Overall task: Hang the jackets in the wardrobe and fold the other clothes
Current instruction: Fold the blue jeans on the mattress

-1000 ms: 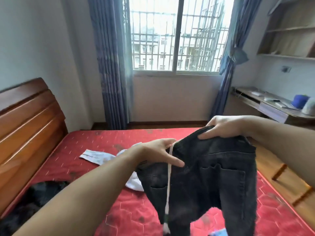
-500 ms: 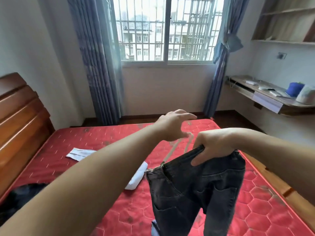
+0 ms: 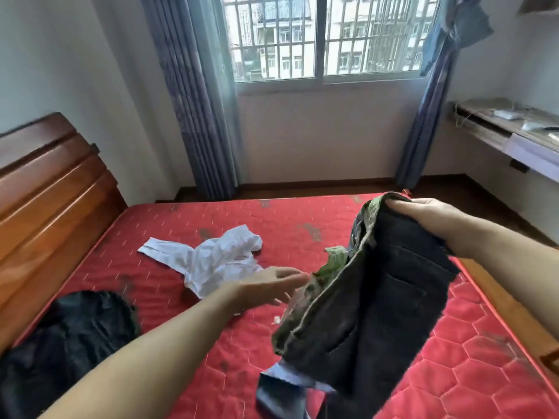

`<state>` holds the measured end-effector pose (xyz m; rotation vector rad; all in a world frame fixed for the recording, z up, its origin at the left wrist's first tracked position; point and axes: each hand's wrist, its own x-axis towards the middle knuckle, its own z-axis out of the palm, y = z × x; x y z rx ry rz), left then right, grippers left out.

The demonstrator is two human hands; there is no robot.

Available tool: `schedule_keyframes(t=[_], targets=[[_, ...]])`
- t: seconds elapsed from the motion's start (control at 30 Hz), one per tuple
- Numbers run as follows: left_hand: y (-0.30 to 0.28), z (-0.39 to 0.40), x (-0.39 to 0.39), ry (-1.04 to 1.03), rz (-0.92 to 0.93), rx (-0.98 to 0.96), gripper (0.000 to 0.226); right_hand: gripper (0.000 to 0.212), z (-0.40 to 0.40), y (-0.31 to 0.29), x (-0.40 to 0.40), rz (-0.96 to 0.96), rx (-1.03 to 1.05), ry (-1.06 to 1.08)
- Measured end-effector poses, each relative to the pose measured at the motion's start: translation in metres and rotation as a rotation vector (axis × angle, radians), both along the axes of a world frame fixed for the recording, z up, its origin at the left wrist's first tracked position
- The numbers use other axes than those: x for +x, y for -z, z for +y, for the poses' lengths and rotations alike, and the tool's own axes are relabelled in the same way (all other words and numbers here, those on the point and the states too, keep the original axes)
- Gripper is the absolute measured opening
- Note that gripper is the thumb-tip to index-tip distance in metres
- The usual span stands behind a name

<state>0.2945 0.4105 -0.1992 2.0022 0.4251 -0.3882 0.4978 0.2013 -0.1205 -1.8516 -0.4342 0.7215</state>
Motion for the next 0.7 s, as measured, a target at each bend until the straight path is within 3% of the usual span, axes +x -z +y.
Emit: schedule_keyframes(t=[0.1,0.17,0.27,0.33,0.43,0.47,0.57,0.6,0.63,0.7], targets=[[0.026,-0.012,0.017,0.046,-0.033,0.108,0.052,0.026,0.013,0.017,0.004,0.039,-0.036,0.049],[0.027,-0.026,0.031,-0.016,-0.101,0.032,0.056,0.030,0.026,0.028,0.000,0.043,-0.073,0.068],[0.029,-0.039,0.053,-0.219,-0.350,0.141,0.087,0.028,0.044,0.033,0.001,0.105,-0.050,0.154],[0.034,-0.039,0.062,-0.416,-0.471,0.219,0.078,0.027,0.055,0.033,0.009,0.174,0.003,0.228],[0.038,-0.040,0.060,-0.438,-0.343,0.106,0.053,0.035,0.067,0.033,0.024,0.221,0.064,0.311],[0.042,-0.041,0.059,-0.400,-0.281,0.076,0.057,0.036,0.071,0.035,0.030,0.221,0.080,0.336],[0.048,-0.042,0.063,-0.325,-0.226,0.002,0.102,0.037,0.082,0.040,0.042,0.231,0.108,0.332],[0.050,-0.040,0.066,-0.324,-0.237,0.011,0.103,0.037,0.084,0.041,0.044,0.225,0.102,0.302],[0.051,-0.036,0.068,-0.311,-0.257,0.050,0.088,0.035,0.083,0.040,0.045,0.199,0.081,0.263],[0.054,-0.023,0.065,-0.257,-0.291,0.214,0.026,0.024,0.070,0.036,0.049,-0.015,-0.038,0.122]])
